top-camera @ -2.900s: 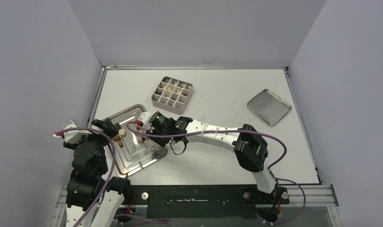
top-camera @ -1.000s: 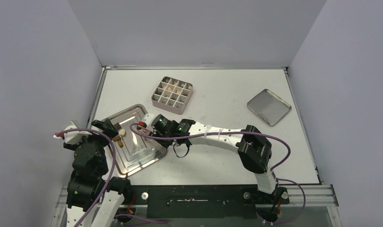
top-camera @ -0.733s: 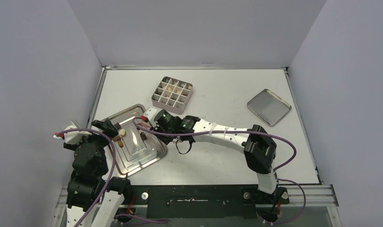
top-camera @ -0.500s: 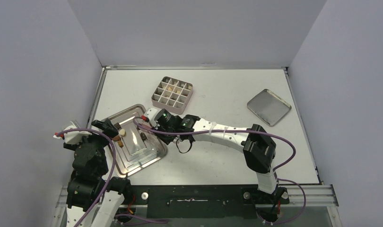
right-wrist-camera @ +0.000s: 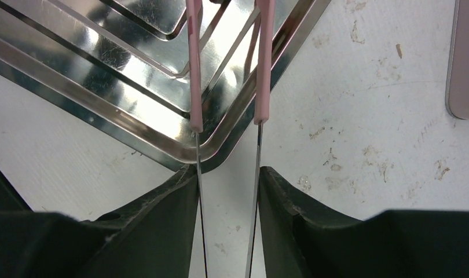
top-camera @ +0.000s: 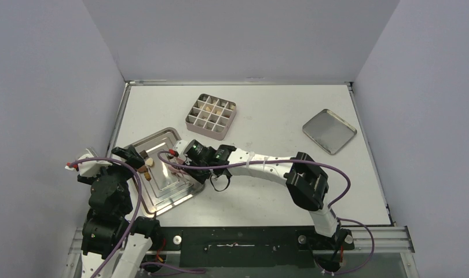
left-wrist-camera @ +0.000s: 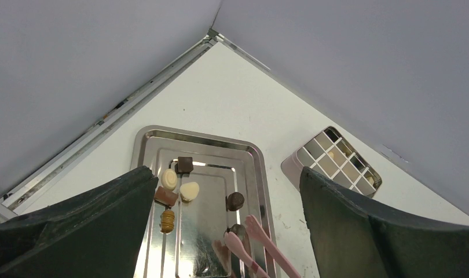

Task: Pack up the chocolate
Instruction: Pick up the fake chocolate from the plate.

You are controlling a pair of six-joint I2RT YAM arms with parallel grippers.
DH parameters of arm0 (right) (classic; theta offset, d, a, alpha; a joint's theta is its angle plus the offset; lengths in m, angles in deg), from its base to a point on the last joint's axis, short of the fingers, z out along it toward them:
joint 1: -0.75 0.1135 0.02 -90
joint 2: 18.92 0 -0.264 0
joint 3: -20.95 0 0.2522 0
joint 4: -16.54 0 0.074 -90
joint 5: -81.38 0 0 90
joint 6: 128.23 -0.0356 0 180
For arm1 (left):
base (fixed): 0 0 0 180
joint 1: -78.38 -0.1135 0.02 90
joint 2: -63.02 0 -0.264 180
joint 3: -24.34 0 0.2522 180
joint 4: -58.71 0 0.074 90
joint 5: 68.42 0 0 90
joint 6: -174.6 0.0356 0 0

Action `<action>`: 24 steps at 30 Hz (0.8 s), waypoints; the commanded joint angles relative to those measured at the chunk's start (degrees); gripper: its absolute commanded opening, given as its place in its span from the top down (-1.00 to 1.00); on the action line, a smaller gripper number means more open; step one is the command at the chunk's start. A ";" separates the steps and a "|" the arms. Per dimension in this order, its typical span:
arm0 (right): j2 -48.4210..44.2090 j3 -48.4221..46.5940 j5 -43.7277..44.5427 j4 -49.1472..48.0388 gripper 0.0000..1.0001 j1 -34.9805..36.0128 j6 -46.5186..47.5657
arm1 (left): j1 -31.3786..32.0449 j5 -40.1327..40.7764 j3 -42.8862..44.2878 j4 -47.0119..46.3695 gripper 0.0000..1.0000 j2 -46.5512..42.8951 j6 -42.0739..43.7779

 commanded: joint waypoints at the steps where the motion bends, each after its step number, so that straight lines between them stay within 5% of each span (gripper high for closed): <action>1: 1.35 -3.89 1.52 -0.73 0.22 0.20 0.76 | 0.07 0.44 0.00 -2.78 -0.86 -0.48 1.14; 24: -1.95 -3.62 8.85 0.84 1.00 2.88 1.59 | 0.10 0.34 -0.07 -3.06 -0.86 -0.05 1.21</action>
